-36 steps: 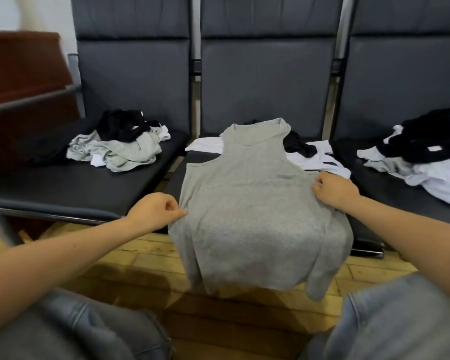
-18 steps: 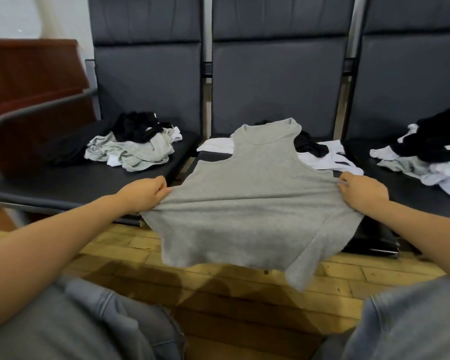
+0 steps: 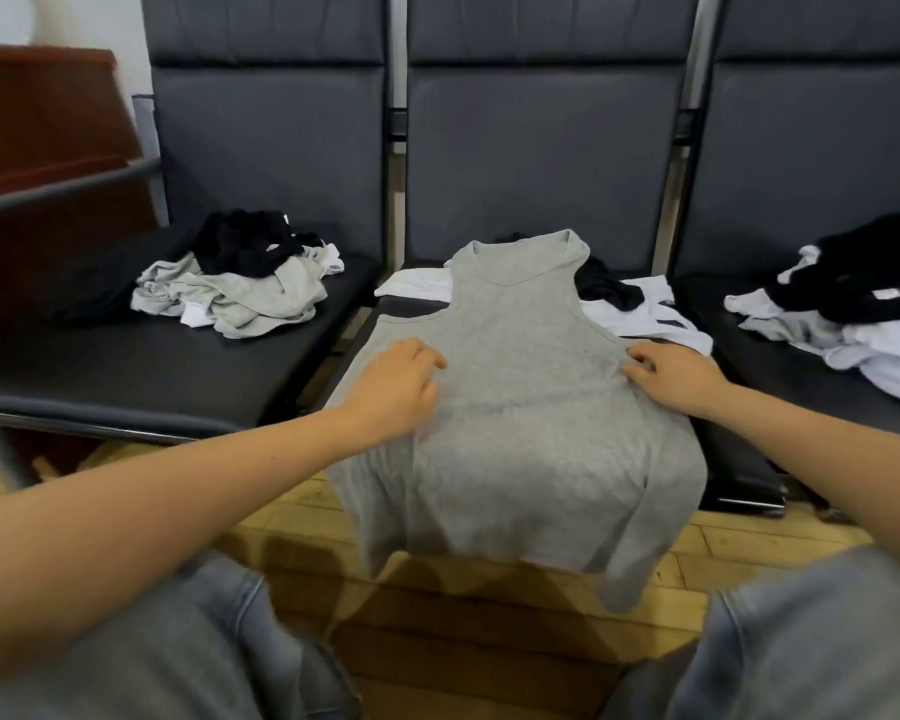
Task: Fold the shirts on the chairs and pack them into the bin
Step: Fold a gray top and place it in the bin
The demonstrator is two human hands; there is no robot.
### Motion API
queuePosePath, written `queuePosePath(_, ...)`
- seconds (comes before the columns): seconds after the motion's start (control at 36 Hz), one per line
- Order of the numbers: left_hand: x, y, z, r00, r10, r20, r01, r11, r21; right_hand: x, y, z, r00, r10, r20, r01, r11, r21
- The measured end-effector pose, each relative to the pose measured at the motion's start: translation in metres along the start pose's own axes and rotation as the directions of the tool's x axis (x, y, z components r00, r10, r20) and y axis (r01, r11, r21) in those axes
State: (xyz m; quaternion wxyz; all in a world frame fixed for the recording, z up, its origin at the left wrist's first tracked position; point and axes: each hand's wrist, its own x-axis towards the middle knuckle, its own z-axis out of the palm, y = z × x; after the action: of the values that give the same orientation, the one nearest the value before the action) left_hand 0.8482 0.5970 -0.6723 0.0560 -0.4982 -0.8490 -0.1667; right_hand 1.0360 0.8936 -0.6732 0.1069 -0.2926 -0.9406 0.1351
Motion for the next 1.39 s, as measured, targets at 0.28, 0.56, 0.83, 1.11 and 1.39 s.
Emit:
queuePosePath(0.28, 0.028, 0.032, 0.045, 0.985, 0.109, 0.137, -0.111, 0.994, 0.004, -0.049, 0.004, -0.025, 0.984, 0.172, -0.045, -0.166, 0.98, 0.111)
queuePosePath(0.56, 0.046, 0.025, 0.053, 0.985, 0.144, 0.092, -0.123, 0.972, -0.202, -0.117, 0.011, -0.028, 0.938, -0.271, 0.215, 0.282, 0.959, -0.02)
queuePosePath(0.83, 0.046, 0.016, 0.048, 0.976, 0.193, 0.098, -0.168, 0.96, -0.223, -0.126, 0.021, -0.054, 0.962, -0.185, 0.201, 0.21, 0.972, -0.109)
queuePosePath(1.11, 0.045, 0.009, 0.044, 0.97, 0.231, 0.08, -0.211, 0.956, -0.203, -0.127, 0.038, -0.08, 0.958, -0.26, -0.125, 0.22, 0.938, -0.269)
queuePosePath(1.39, 0.043, 0.012, 0.044, 0.969, 0.244, 0.044, -0.231, 0.952, -0.203, -0.12, 0.026, -0.052, 0.957, -0.281, 0.075, 0.29, 0.94, -0.179)
